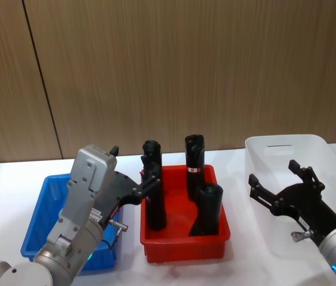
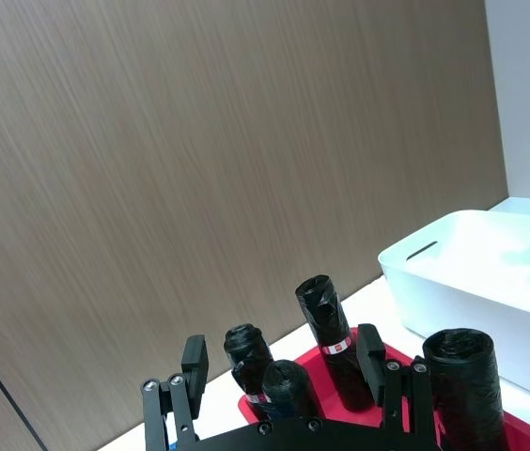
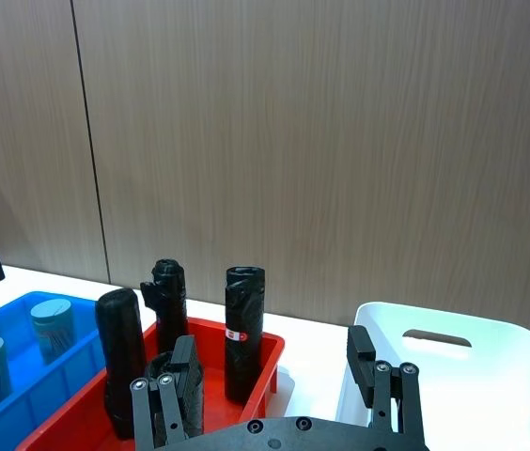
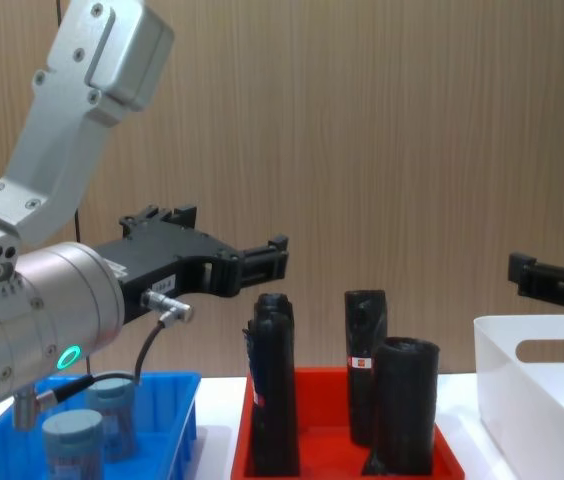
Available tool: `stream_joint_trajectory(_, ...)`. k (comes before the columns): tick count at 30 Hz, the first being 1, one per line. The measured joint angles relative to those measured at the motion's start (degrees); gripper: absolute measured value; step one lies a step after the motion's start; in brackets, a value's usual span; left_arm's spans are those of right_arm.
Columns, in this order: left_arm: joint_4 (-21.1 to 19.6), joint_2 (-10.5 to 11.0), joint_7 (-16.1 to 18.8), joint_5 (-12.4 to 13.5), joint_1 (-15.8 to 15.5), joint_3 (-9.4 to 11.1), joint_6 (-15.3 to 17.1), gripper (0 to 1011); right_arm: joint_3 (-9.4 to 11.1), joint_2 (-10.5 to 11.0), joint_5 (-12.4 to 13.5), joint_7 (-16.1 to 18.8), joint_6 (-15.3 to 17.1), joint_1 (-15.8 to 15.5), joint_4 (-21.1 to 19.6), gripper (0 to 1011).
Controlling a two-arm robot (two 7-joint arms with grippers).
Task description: Pick the cotton swabs from the blue box and place them into the white box.
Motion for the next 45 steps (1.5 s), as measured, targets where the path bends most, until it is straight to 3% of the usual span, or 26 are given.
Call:
stream_joint_trajectory(29,0.17,0.43,-0.77,-0.18,-0.07,-0.46,0.29,1004,0.00,0.00,0.00,0.00,0.00,0.00,0.00,1002)
stream_joint_trajectory(45,1.84,2.92,-2.24,-6.11,0.39,-3.38,3.43,1004,0.00,0.00,0.00,0.00,0.00,0.00,0.00,1002)
